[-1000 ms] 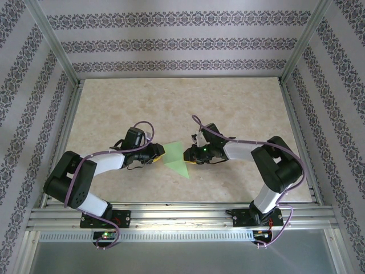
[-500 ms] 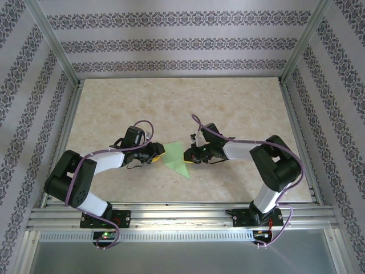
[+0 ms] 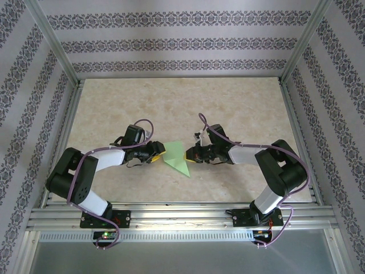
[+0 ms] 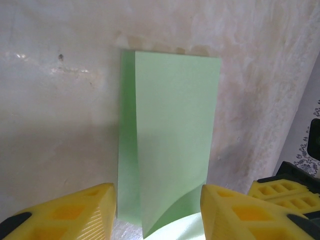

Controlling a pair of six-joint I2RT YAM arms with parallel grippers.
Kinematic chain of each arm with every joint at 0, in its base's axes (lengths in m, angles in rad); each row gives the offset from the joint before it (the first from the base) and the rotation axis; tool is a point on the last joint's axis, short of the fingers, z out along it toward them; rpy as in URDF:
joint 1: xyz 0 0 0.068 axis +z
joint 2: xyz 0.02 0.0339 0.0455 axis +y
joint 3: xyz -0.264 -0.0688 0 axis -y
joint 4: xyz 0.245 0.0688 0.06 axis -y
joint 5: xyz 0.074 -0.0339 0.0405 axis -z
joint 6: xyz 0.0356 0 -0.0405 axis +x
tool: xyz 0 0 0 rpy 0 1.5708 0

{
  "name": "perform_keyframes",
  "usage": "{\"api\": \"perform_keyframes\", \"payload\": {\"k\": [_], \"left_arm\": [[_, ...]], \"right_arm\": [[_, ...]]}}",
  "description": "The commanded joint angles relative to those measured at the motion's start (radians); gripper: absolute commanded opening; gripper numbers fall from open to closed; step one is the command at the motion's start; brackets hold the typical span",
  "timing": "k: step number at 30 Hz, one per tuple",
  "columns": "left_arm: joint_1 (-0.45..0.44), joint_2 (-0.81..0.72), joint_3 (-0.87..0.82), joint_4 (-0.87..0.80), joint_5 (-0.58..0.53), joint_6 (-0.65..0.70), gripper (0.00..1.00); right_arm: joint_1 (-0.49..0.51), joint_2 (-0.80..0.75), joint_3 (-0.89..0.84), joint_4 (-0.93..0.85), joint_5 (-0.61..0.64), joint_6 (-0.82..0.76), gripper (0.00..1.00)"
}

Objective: Fold a paper plane with a square sheet of paper (pick it up from the middle)
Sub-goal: Fourth fold the wing at the center of the table.

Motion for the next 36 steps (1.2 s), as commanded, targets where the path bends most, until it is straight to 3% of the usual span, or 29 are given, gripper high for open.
{"api": "perform_keyframes", "payload": {"k": [1, 8, 22, 30, 36], "left_arm": [[0.011, 0.022, 0.023, 0.019, 0.032, 0.000, 0.48], [0.012, 0.066, 0.032, 0.086, 0.057, -0.024, 0.44], [0.012, 0.166, 0.043, 0.281, 0.138, -0.110, 0.26], [0.013, 0.141, 0.020, 0.329, 0.085, -0.157, 0.11], [-0.001, 0.108, -0.056, 0.478, -0.010, -0.291, 0.01]], "right_arm": [[-0.012, -0.011, -0.033, 0.106, -0.035, 0.047, 0.05], [-0.019, -0.011, -0.052, 0.120, -0.036, 0.051, 0.05], [-0.040, -0.006, -0.070, 0.121, -0.031, 0.052, 0.06], [-0.076, -0.090, -0.093, 0.027, -0.010, -0.004, 0.26], [-0.082, -0.255, -0.082, -0.250, 0.213, -0.135, 0.36]]}}
